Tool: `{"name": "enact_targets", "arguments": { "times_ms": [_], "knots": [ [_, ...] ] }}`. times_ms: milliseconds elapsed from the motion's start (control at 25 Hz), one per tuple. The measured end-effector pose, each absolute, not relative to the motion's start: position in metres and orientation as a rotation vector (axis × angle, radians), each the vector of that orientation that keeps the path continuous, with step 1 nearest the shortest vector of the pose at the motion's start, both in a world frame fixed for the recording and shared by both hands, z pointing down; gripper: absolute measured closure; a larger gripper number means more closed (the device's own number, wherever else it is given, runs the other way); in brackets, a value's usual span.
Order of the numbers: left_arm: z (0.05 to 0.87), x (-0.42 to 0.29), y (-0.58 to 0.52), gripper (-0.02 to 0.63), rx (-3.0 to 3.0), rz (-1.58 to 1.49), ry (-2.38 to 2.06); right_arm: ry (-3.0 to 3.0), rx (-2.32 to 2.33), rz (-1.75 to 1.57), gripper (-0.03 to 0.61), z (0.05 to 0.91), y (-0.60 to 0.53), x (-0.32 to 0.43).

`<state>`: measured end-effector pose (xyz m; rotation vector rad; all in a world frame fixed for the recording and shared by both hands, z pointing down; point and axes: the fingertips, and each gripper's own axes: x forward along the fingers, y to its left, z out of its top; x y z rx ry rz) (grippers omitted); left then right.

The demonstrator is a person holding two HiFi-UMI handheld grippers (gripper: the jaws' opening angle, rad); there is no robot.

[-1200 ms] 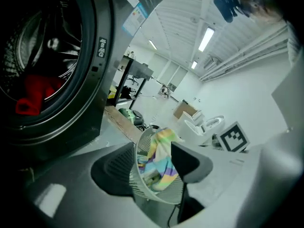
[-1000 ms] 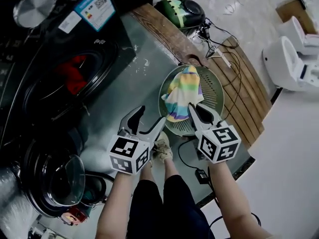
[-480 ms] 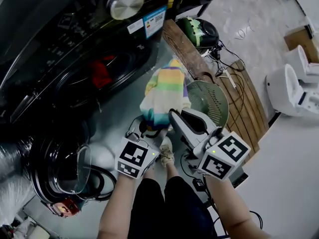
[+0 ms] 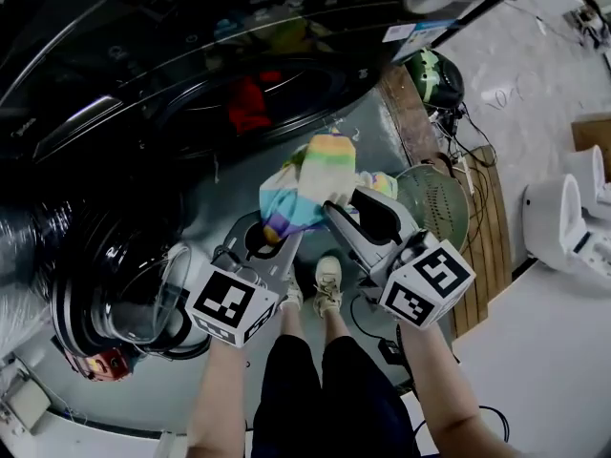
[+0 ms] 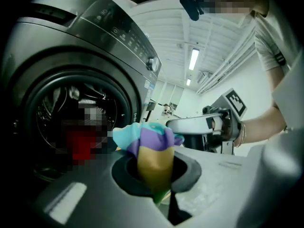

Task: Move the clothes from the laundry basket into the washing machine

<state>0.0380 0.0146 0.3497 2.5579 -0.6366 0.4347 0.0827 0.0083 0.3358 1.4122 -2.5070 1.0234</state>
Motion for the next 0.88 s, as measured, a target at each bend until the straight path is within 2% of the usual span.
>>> {"name": "enact_targets", "arguments": {
  "times_ms": [240, 440, 520, 560, 600, 640, 680, 720, 880],
  "knots": [
    [0.355, -0.008, 0.0, 0.591, 2.626, 0.51, -0.766, -2.495, 1.075, 0.607, 0.192, 0.36, 0.014, 0.049],
    [0.355, -0.028, -0.017, 0.591, 2.601, 0.455, -0.834, -2.366, 0.841, 0.62, 0.094, 0.43, 0.018, 0.012],
    [0.357, -0.035, -0.026, 0.591, 2.585, 0.426, -0.87, -2.295, 0.824, 0.643, 0.092, 0.461, 0.015, -0.001],
    [0.36, -0.039, -0.029, 0.591, 2.575, 0.411, -0.887, -2.254, 0.844, 0.641, 0.115, 0.474, 0.012, -0.004],
    [0.363, -0.043, -0.032, 0.591, 2.561, 0.401, -0.903, -2.214, 0.885, 0.639, 0.169, 0.485, 0.008, -0.005],
    [0.369, -0.047, -0.034, 0.591, 2.54, 0.399, -0.921, -2.182, 0.943, 0.648, 0.299, 0.492, 0.003, -0.004],
    [0.376, -0.052, -0.035, 0.591, 2.511, 0.397, -0.943, -2.165, 1.005, 0.681, 0.501, 0.497, -0.003, -0.002],
    [0.383, -0.056, -0.037, 0.589, 2.477, 0.391, -0.968, -2.165, 1.062, 0.739, 0.52, 0.499, -0.009, -0.001],
    [0.404, -0.073, -0.052, 0.584, 2.394, 0.353, -1.059, -2.194, 1.263, 0.896, 0.525, 0.488, -0.045, 0.002]
  ]
}}
